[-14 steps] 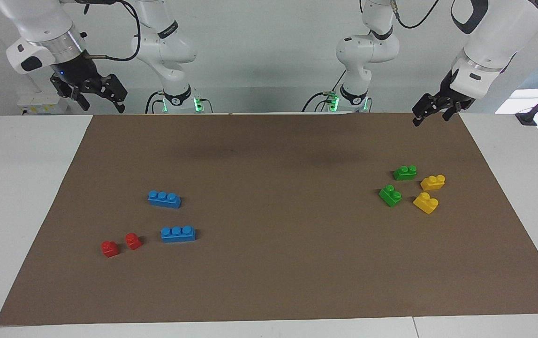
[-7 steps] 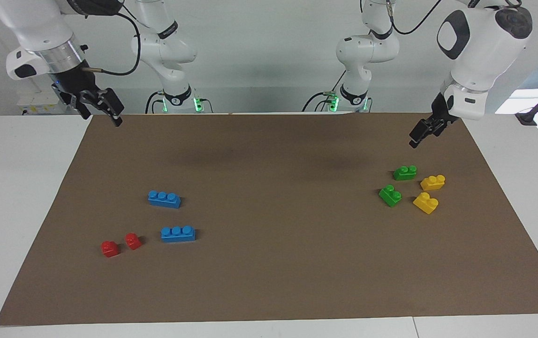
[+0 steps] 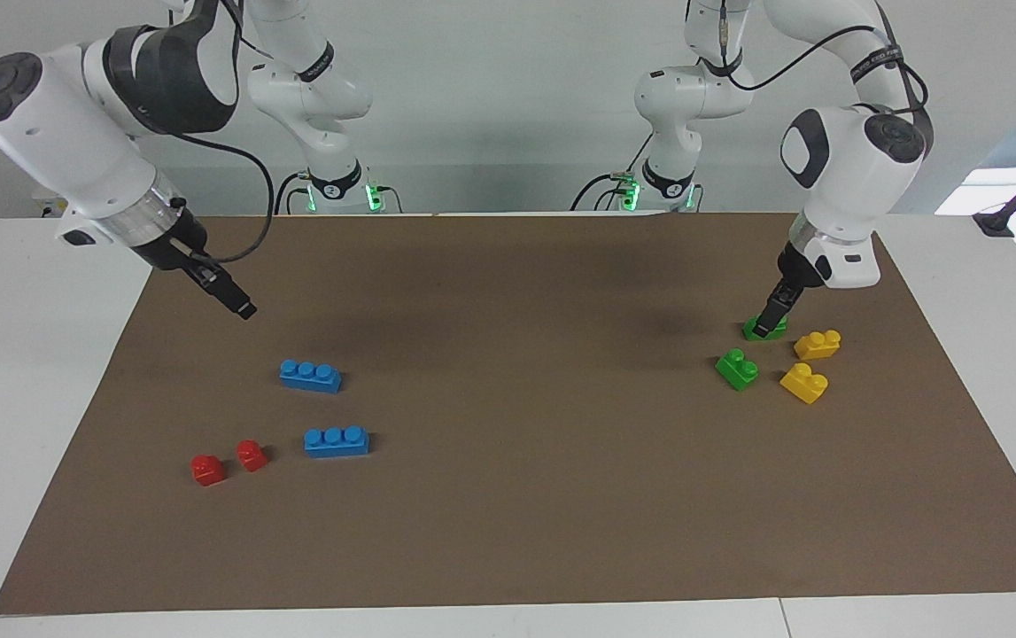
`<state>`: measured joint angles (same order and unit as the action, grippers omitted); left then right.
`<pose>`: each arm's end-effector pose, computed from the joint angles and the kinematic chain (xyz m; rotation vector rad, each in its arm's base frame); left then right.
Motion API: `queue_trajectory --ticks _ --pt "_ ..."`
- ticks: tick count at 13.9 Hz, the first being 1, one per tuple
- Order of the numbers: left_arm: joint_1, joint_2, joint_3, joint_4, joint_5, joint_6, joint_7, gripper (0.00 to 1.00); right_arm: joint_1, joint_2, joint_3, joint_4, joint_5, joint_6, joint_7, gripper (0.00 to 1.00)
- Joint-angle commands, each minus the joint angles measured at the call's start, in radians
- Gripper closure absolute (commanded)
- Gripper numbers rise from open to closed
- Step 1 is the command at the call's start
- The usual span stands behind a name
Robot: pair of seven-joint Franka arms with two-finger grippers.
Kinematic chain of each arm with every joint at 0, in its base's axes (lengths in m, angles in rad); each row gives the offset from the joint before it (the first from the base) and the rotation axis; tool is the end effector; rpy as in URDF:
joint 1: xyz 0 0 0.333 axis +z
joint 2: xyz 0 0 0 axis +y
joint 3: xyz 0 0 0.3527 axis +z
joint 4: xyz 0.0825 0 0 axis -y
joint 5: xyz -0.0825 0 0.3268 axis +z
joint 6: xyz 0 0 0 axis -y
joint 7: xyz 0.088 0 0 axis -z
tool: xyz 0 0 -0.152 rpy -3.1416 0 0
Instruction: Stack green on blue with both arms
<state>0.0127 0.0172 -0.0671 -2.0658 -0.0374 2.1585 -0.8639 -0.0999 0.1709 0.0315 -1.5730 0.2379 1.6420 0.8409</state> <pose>0.5122 -0.0307 0.4511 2.8167 1.2395 0.0817 0.5512 -0.0048 0.5356 -2.6253 1.3313 0.2737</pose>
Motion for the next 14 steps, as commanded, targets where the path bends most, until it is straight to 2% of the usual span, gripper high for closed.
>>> queue_trajectory --ticks 1,3,7,12,14 --pt "-0.011 0.064 0.01 -0.013 -0.016 0.115 -0.05 0.0 -0.02 0.073 0.011 0.044 0.128 0.037 0.226 0.11" --pt "-0.011 0.11 0.01 -0.014 -0.016 0.167 -0.052 0.0 -0.017 0.114 0.011 0.045 0.142 0.067 0.265 0.12" --pt "-0.013 0.171 0.012 -0.016 -0.015 0.248 -0.034 0.0 -0.004 0.229 0.011 0.129 0.17 0.154 0.306 0.15" --pt "-0.026 0.176 0.013 -0.077 -0.015 0.253 0.039 0.0 -0.007 0.32 0.013 0.13 0.17 0.249 0.306 0.14" --pt "-0.016 0.178 0.012 -0.085 -0.013 0.261 0.046 0.0 -0.007 0.341 0.013 0.13 0.173 0.304 0.3 0.1"
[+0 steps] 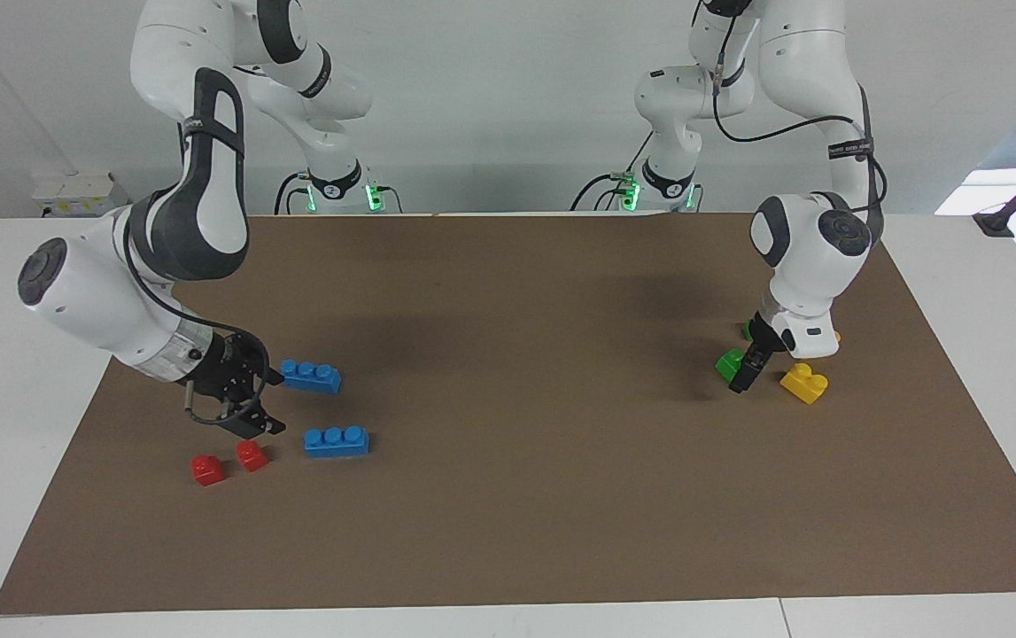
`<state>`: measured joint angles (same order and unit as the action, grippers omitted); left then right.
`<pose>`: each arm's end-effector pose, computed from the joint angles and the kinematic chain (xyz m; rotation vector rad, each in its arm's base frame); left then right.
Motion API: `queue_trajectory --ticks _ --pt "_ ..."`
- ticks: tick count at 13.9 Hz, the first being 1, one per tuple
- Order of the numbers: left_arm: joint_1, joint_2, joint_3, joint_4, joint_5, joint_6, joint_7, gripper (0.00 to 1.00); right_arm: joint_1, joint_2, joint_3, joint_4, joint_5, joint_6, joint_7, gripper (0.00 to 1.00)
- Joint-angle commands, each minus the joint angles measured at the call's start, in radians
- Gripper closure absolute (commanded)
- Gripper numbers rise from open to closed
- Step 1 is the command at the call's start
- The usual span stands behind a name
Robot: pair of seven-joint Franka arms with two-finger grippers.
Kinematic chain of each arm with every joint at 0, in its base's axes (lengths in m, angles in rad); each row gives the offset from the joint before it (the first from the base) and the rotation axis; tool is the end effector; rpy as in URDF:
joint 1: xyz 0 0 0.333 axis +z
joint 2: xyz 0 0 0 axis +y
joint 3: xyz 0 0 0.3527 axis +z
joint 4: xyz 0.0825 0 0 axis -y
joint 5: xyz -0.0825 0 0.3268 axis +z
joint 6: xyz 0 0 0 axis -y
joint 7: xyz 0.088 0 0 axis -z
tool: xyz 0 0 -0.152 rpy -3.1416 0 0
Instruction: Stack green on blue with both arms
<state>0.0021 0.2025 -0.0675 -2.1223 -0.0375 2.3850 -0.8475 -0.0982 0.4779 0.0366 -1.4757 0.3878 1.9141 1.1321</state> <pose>0.5423 -0.0360 0.3522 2.8292 1.2135 0.0564 0.6558 -0.0015 0.4161 -2.2112 1.7462 0.3238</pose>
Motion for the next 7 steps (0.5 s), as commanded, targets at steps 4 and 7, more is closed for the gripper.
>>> queue_trajectory --ticks 4,7 --pt "-0.001 0.015 0.012 -0.025 -0.013 0.056 0.117 0.0 0.002 0.053 0.017 0.025 0.026 0.08 0.008 0.08" --pt "-0.001 0.026 0.012 -0.025 -0.013 0.06 0.127 0.04 0.014 0.054 0.017 -0.006 0.034 0.111 0.006 0.08"
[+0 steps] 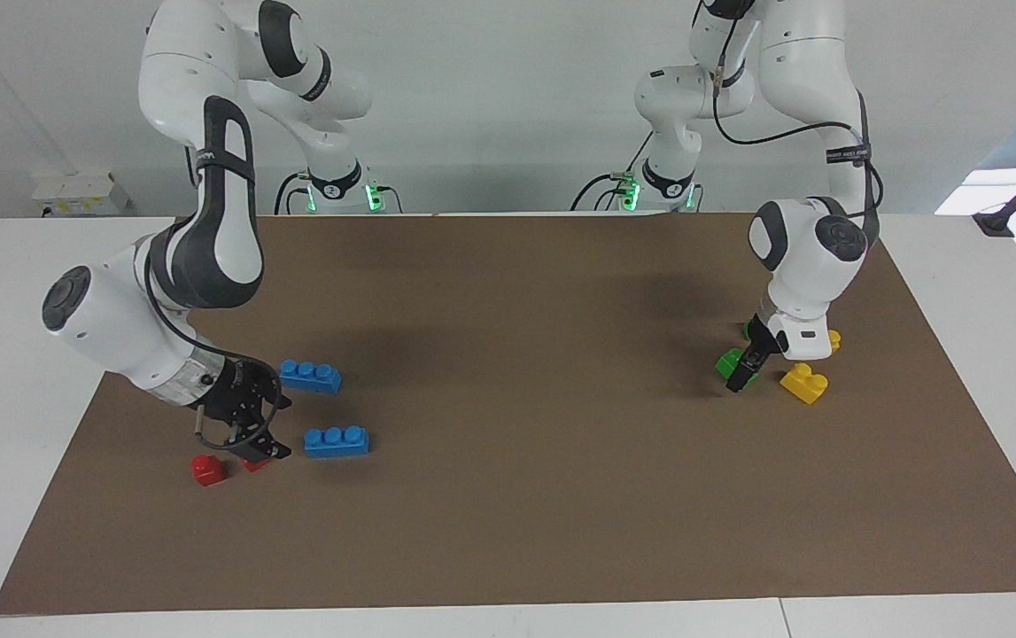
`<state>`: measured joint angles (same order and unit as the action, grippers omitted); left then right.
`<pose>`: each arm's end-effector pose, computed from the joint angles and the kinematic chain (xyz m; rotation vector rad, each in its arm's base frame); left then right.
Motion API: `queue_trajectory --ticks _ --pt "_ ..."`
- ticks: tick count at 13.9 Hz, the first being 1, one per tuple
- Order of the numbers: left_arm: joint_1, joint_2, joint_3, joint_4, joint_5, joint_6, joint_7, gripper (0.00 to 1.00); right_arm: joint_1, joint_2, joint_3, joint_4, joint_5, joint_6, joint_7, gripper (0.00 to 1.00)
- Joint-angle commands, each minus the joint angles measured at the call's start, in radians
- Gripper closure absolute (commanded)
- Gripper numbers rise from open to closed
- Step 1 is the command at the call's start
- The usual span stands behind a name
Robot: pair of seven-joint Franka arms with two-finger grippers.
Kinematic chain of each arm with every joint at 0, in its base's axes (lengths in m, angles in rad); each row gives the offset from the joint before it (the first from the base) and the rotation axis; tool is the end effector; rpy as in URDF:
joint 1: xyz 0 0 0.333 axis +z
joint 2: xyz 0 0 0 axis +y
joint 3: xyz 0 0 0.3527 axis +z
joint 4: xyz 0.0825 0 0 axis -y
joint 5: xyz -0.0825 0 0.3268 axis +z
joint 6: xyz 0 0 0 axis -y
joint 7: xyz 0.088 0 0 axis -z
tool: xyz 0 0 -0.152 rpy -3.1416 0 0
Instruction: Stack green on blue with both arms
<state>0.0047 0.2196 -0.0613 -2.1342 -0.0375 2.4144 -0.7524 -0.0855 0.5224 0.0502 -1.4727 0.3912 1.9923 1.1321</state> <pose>0.5433 -0.0312 0.3411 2.8809 1.0925 0.0625 0.6710 0.0095 0.3943 -2.2006 1.7373 0.2857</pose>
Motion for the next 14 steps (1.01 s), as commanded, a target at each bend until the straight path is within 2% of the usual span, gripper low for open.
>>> queue_trajectory --ticks 1,2,3,9,14 --pt "-0.003 0.01 0.006 -0.013 -0.013 0.031 0.03 0.25 0.001 0.011 0.004 -0.014 0.053 0.037 0.006 0.08" --pt "-0.003 0.01 0.006 -0.013 -0.013 0.031 0.033 0.72 0.001 0.013 0.004 -0.021 0.072 0.036 0.008 0.08" --pt "-0.002 0.01 0.006 -0.013 -0.013 0.032 0.041 1.0 0.003 0.013 0.004 -0.035 0.09 0.036 0.009 0.07" --pt "-0.003 0.014 0.006 -0.001 -0.013 0.034 0.051 1.0 0.015 0.013 0.002 -0.055 0.098 -0.033 0.054 0.07" --pt "-0.011 -0.009 0.003 0.057 -0.016 -0.023 -0.026 1.0 0.009 0.039 0.002 -0.043 0.081 -0.02 0.049 0.07"
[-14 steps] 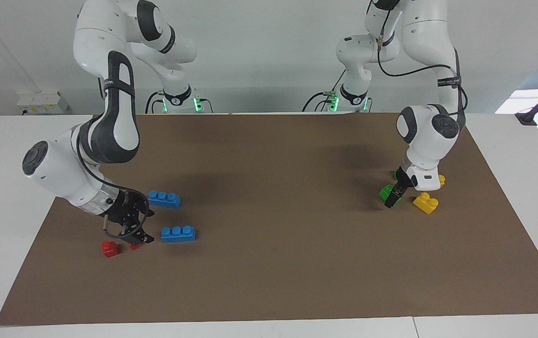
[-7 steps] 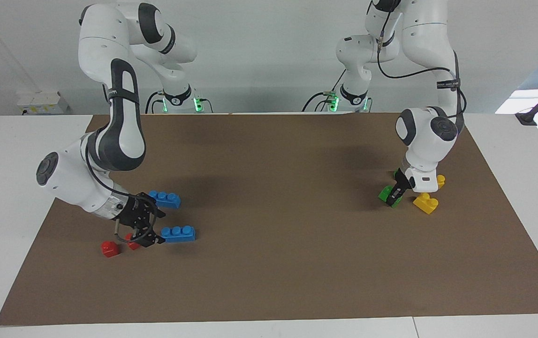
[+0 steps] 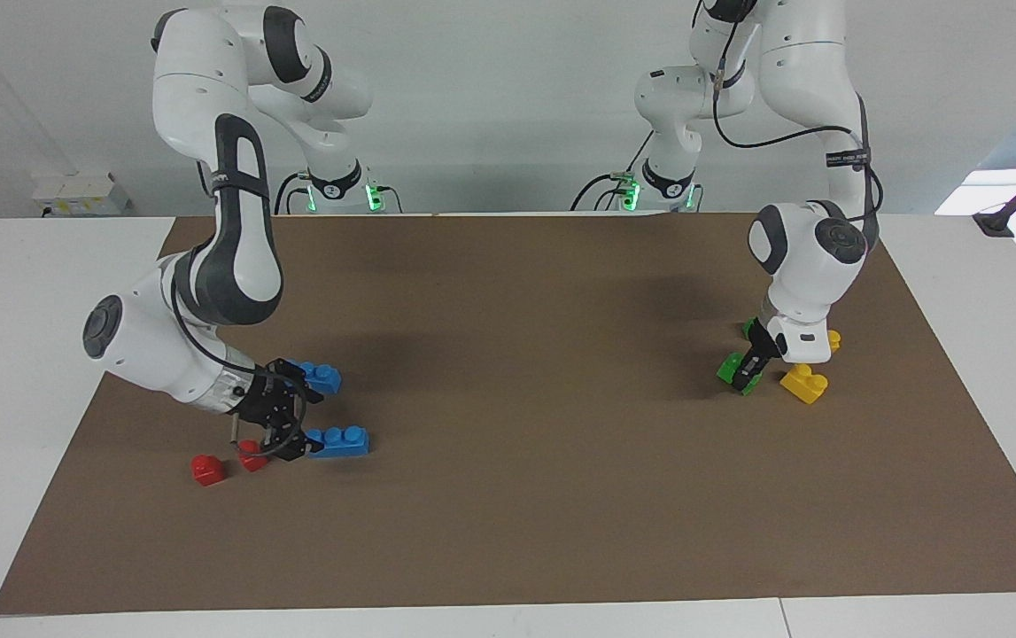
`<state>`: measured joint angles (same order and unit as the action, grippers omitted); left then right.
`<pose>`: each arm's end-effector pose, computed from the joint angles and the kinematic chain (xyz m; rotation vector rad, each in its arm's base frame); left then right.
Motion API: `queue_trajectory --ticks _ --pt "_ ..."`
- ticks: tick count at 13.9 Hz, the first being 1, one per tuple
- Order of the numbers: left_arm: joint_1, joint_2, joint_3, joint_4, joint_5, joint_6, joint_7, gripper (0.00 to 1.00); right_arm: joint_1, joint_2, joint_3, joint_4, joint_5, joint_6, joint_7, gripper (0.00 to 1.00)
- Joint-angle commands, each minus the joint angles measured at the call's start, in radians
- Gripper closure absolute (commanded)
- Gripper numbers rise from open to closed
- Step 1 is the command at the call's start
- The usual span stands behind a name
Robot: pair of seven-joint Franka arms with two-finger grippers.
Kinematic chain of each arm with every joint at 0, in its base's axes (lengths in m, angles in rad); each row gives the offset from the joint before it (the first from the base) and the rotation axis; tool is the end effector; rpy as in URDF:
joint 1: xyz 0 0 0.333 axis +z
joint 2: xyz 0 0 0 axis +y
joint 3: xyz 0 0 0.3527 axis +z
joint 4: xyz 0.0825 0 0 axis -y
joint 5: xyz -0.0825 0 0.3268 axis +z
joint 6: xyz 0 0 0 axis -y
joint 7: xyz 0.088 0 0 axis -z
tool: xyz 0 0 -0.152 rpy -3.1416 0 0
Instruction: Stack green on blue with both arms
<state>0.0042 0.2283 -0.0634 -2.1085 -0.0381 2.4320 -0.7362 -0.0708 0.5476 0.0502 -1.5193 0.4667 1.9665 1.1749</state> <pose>0.5540 -0.0329 0.3481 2.8758 1.0612 0.1110 0.6595 0.0288 0.3597 -2.1236 1.8006 0.4630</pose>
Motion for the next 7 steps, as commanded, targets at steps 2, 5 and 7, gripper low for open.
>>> queue_trajectory --ticks 2,5,7 --pt "-0.02 -0.03 -0.001 0.111 -0.016 -0.127 -0.191 1.0 -0.004 0.031 0.002 0.005 -0.003 0.009 0.005 0.07" --pt "-0.046 -0.064 -0.01 0.209 -0.014 -0.23 -0.469 1.0 -0.001 0.052 0.002 0.019 -0.003 0.034 0.003 0.07" --pt "-0.096 -0.089 -0.009 0.243 -0.01 -0.301 -0.644 1.0 0.002 0.072 0.002 0.028 -0.002 0.049 0.002 0.07"
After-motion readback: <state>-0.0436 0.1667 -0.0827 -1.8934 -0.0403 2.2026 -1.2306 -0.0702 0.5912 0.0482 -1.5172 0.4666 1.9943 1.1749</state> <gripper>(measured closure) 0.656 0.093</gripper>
